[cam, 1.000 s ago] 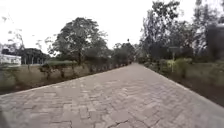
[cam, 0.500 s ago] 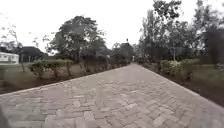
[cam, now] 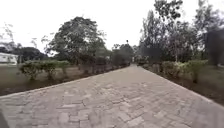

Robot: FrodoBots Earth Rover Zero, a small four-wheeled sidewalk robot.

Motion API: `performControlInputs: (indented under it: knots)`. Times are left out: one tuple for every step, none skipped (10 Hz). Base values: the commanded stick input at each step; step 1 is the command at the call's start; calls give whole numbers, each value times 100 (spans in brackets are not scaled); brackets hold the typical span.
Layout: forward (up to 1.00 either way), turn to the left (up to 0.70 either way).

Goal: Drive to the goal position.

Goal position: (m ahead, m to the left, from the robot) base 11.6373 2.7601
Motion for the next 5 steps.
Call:
performControlInputs:
  knots:
    - [70,0]
    - [70,0]
    - [70,0]
    - [70,0]
    - [70,0]
